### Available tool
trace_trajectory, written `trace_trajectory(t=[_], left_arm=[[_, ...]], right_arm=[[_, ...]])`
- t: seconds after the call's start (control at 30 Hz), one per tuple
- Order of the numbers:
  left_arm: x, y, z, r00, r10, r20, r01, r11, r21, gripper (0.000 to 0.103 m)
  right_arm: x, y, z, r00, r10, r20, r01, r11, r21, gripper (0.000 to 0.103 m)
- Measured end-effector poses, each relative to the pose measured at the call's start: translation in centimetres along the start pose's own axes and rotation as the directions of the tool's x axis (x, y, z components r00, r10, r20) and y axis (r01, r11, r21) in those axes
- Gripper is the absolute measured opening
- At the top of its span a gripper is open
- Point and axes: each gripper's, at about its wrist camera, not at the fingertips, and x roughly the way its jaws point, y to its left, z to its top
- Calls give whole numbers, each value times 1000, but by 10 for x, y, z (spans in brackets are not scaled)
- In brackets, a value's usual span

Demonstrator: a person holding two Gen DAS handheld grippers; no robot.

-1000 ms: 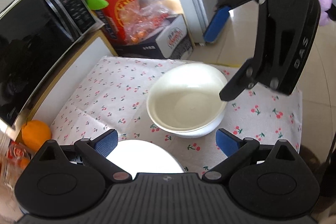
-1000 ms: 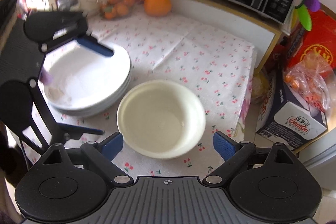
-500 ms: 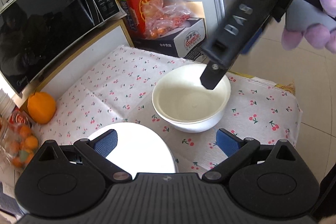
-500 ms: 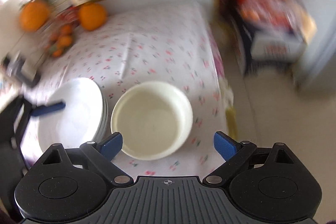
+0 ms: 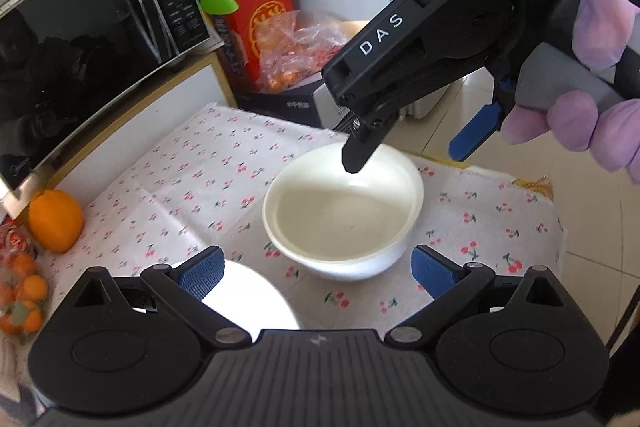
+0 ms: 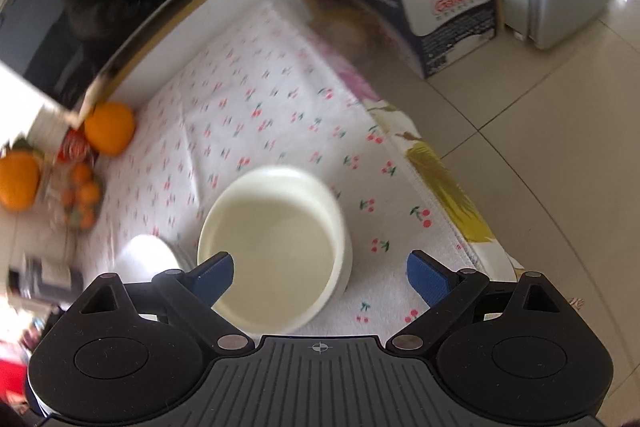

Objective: Organize plates and bowls
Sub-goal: 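Move both tools to the rim of the cream bowl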

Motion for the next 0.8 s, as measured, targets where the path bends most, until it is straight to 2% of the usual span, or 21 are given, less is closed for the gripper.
trace_trajectory(t=[0.23, 0.33, 0.5, 0.73, 0.8], left_arm=[[13, 3, 6, 997, -74, -3, 74, 997, 24, 98], [17, 2, 8, 994, -108, -31, 110, 993, 48, 98], [25, 0, 6, 992, -106, -65, 110, 992, 63, 97], [31, -6, 7, 993, -95, -76, 101, 992, 76, 95], [33, -8, 8, 993, -90, -75, 96, 992, 80, 95]], right_arm=[[8, -17, 7, 999, 37, 9, -38, 989, 145, 92], [12, -19, 8, 999, 38, 6, -39, 985, 169, 85], [21, -19, 11, 1000, 25, 3, -25, 984, 179, 73], [27, -19, 11, 1000, 12, -7, -10, 983, 184, 71], [28, -17, 10, 1000, 6, -8, -5, 984, 176, 67]])
